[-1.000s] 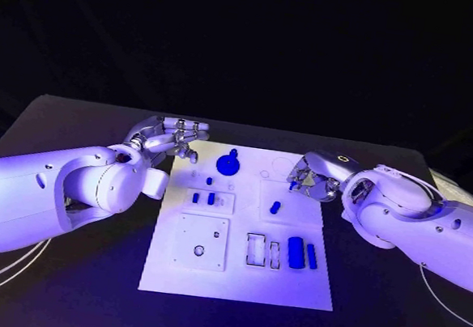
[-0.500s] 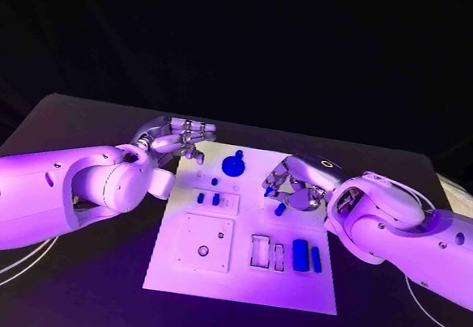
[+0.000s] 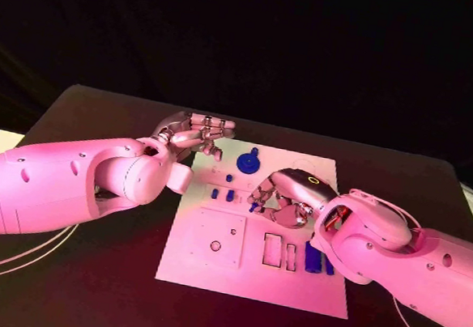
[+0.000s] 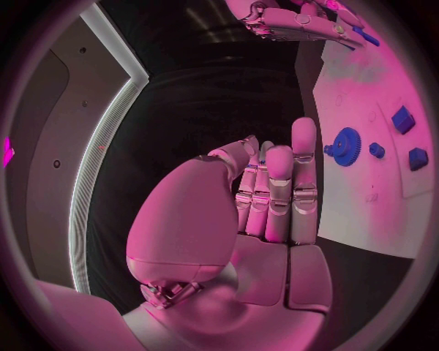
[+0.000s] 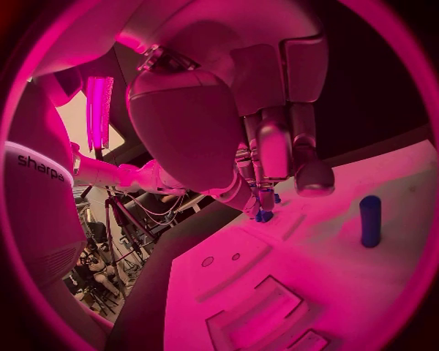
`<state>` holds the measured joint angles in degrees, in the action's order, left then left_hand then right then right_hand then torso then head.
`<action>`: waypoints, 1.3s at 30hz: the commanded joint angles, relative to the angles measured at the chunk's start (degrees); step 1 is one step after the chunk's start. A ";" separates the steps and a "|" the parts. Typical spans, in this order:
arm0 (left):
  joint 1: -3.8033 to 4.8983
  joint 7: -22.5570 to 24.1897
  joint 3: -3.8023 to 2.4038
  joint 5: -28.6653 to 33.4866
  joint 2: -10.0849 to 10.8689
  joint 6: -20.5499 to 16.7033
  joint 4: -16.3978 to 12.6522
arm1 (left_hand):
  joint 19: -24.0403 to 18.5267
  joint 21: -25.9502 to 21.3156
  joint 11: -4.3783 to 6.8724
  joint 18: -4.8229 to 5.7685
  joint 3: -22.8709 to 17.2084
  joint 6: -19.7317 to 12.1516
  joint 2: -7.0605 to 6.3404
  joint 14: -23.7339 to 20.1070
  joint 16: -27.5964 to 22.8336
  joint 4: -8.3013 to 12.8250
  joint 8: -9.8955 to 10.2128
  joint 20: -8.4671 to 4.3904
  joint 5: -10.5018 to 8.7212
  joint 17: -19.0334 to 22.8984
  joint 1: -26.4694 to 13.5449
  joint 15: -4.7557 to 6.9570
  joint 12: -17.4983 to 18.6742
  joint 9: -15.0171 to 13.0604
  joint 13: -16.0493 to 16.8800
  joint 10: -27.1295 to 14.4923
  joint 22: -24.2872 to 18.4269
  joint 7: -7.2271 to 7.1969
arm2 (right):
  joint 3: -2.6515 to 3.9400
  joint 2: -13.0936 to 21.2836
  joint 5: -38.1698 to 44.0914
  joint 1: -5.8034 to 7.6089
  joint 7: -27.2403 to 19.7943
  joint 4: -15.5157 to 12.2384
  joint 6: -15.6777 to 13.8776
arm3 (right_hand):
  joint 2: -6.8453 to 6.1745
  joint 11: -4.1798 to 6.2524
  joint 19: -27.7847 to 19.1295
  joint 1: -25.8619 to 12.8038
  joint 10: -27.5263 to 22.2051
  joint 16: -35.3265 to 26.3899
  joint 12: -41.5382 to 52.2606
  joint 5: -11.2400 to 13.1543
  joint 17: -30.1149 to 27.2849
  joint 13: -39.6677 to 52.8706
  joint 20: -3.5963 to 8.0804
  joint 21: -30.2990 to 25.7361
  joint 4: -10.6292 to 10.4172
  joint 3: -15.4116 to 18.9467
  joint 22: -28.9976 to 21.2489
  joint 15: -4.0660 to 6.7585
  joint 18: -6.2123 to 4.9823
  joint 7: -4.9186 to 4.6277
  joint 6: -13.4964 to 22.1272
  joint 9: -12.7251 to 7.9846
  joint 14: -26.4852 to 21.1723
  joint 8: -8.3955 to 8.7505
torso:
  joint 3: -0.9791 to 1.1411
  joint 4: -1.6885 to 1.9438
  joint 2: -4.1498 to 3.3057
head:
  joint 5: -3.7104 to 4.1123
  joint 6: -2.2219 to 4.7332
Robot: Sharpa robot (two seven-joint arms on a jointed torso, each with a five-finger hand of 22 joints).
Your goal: Assemble the parts on the task board
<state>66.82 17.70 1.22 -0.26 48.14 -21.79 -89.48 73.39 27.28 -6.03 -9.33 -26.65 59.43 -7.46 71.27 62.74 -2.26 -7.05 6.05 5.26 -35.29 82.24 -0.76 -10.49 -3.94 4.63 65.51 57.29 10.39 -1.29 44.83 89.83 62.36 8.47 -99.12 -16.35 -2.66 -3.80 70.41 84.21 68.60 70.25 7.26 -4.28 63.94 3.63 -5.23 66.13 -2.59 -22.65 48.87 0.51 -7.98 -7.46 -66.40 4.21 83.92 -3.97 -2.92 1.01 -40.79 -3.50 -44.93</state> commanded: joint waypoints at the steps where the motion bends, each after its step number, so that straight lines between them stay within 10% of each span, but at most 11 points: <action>1: 0.00 0.47 -0.04 0.21 -0.12 0.80 -0.29 | -0.23 -0.38 0.17 -1.05 -0.01 -0.34 0.42 -0.33 -0.18 0.32 -0.23 0.22 -0.11 0.04 -0.16 -0.03 -0.18 0.00 0.08 -0.39 -0.05 -0.10 | -0.02 -0.82 1.66 -0.62 -1.37 0.63 1.19 | 0.01 -0.20 0.41 -0.42 -0.17 0.39 -0.36 -0.14 0.05 -0.02 0.09 0.27 -0.08 -0.33 0.07 0.29 0.12 -0.23 -0.30 0.04 1.91 -0.12 | 0.09 -0.09 -0.06 | -0.97 -0.31; 12: 0.00 0.34 -0.04 0.21 -0.22 0.88 -0.28 | -0.22 -0.39 0.15 -1.05 0.00 -0.37 0.42 -0.33 -0.17 0.36 -0.25 0.22 -0.12 0.06 -0.16 -0.04 -0.22 0.00 0.08 -0.42 -0.06 -0.08 | -0.18 -2.51 2.42 -2.48 -1.77 1.62 2.42 | 0.00 -0.28 0.45 -0.62 -0.25 0.47 -0.44 -0.14 0.12 -0.02 0.09 0.34 -0.06 -0.47 0.16 0.24 0.15 -0.31 -0.21 0.03 1.94 -0.08 | 0.19 -0.17 -0.07 | -2.22 -0.78; 39: 0.00 0.11 -0.04 0.21 -0.48 1.27 -0.04 | -0.21 -0.41 0.12 -1.04 0.03 -0.44 0.39 -0.35 -0.17 0.39 -0.26 0.23 -0.13 0.08 -0.19 -0.05 -0.25 0.01 0.07 -0.50 -0.08 -0.05 | -0.33 -4.52 3.85 -3.82 -2.34 3.08 4.14 | -0.04 -0.32 0.46 -0.74 -0.35 0.64 -0.52 -0.23 0.31 -0.02 0.08 0.39 0.03 -0.62 0.20 0.21 0.16 -0.36 -0.09 0.01 1.98 -0.03 | 0.09 -0.05 0.02 | -1.72 -1.12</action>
<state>66.82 17.63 1.22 -0.24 47.81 -21.64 -89.50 73.39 27.07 -5.82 -9.34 -26.65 59.43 -7.46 71.17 62.74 -2.27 -7.05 6.05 5.26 -35.30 82.25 -0.85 -10.49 -3.95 4.63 65.30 57.30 10.39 -1.48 40.41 92.52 58.75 6.70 -96.19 -13.83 -2.67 -4.08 70.40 84.22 68.45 70.69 7.03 -4.33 64.17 3.54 -5.23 66.35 -2.53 -23.02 49.04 0.51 -7.98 -7.74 -66.32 4.14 83.92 -3.88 -2.83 0.94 -40.80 -5.21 -45.99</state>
